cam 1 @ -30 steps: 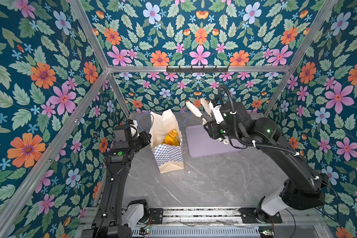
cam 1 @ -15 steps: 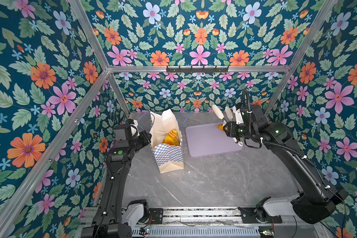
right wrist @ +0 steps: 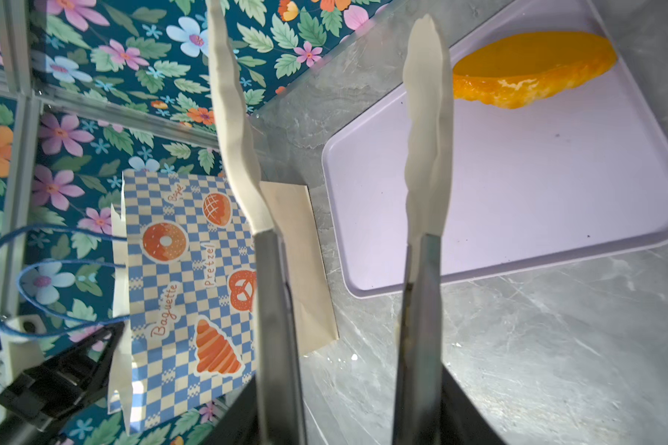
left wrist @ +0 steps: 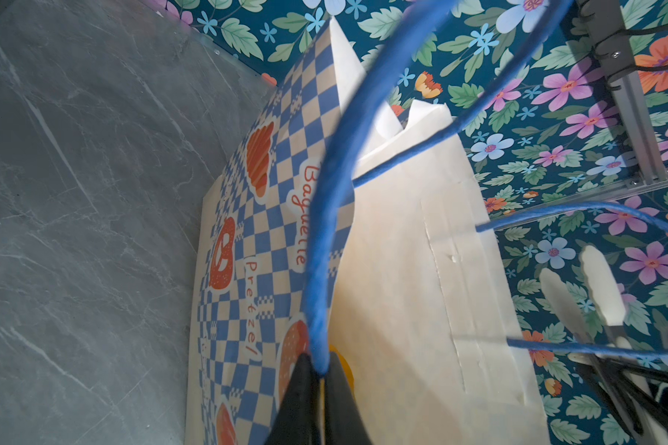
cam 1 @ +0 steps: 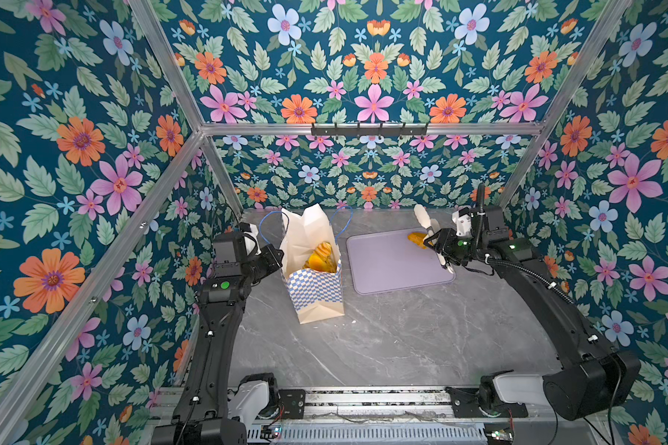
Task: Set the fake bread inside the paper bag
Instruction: 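Move the open tongs with the right gripper back over the tray, then lower the tongs around the last yellow loaf and close them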
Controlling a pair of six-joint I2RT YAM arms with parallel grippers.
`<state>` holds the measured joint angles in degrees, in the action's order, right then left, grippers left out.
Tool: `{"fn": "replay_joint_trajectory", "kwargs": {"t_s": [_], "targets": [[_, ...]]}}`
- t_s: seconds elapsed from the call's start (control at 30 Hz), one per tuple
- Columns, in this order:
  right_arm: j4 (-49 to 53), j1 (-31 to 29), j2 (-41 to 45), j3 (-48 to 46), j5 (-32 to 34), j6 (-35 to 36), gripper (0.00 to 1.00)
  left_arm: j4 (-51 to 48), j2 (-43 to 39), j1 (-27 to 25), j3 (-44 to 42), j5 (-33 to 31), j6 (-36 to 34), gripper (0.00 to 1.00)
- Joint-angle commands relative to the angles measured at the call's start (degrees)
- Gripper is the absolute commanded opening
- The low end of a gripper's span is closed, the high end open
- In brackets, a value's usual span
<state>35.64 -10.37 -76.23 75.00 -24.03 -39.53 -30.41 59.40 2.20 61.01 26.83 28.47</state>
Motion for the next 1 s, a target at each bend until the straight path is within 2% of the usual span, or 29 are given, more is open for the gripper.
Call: {"fn": "replay_joint_trajectory", "kwargs": {"t_s": [0.0, 0.17, 0.3, 0.97], "targets": [[-9.3, 3.72, 0.55, -3.8, -8.88, -6.7, 0.53, 0.49, 0.0, 0.0, -0.02, -0.02, -0.08, 0.11], [-16.2, 9.43, -0.39, -10.24, -15.74, -11.31, 0.53, 0.79, 0.05, 0.0, -0.37, 0.07, 0.0, 0.11], [-19.59, 12.14, -1.77, -13.61, -18.71, -13.15, 0.52, 0.88, 0.0, 0.0, -0.72, 0.02, -0.01, 0.11], [-31.88, 16.09, -8.87, -23.25, -22.46, -18.96, 0.5, 1.32, 0.37, 0.0, -1.49, -0.2, 0.01, 0.11]]}}
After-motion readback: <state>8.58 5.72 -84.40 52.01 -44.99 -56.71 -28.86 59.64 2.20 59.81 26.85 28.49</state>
